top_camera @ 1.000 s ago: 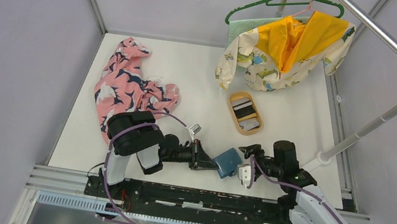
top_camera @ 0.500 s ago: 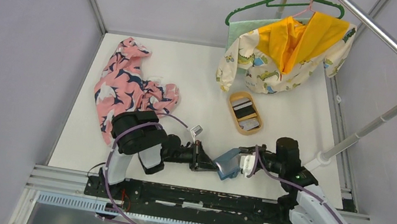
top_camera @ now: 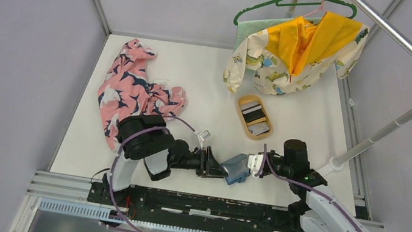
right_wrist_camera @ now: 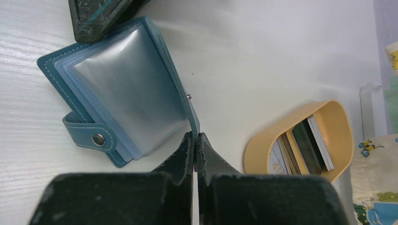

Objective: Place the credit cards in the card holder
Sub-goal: Open the card holder.

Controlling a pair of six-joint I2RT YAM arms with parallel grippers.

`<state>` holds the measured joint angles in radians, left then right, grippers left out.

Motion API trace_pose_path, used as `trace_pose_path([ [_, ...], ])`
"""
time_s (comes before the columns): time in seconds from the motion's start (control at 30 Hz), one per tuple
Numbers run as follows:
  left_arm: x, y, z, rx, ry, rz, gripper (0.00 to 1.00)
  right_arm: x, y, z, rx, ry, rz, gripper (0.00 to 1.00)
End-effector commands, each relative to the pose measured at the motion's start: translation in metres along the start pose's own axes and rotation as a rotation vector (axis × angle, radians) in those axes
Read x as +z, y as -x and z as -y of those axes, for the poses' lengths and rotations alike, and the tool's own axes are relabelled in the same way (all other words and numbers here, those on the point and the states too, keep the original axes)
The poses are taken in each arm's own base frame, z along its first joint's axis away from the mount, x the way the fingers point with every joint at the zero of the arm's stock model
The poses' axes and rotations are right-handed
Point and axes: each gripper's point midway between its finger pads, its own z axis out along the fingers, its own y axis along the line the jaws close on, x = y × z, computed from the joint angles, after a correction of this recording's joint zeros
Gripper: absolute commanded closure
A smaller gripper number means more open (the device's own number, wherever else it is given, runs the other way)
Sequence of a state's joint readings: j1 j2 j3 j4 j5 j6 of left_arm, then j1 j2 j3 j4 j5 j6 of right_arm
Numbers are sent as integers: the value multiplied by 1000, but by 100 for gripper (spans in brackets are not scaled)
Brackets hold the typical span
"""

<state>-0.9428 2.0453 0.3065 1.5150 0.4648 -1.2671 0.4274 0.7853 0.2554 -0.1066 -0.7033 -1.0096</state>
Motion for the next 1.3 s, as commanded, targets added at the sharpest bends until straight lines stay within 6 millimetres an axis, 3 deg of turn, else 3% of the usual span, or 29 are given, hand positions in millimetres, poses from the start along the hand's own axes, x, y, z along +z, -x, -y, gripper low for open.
trace_pose_path([
  [0.0, -11, 18, 15, 272, -9, 102, 41, -1, 22, 21, -16, -19, 53, 100],
  [0.2, -33, 18, 9, 518, 125, 123, 33, -1, 24, 22, -12, -10, 53, 99],
  [0.3, -38, 21, 13, 791, 309, 155, 31, -1, 26, 18, -18, 14, 66, 98],
  [0.47, -56, 36, 55, 1080, 413, 249, 29, -1, 29, 14, -27, 36, 82, 98],
  [0.63, -68, 53, 71, 1164, 485, 274, 10, -2, 30, 11, -38, 48, 90, 98],
  [0.73, -62, 49, 82, 1181, 446, 245, 1, -1, 29, 9, -38, 59, 91, 98],
  [1.0, -26, 41, 90, 1198, 382, 170, 1, 0, 28, 8, -32, 67, 88, 97],
  [1.13, -4, 41, 87, 1205, 394, 137, 10, 0, 28, 7, -29, 73, 87, 97],
  [1.27, 8, 50, 72, 1214, 488, 129, 22, 0, 29, 7, -28, 75, 91, 97],
])
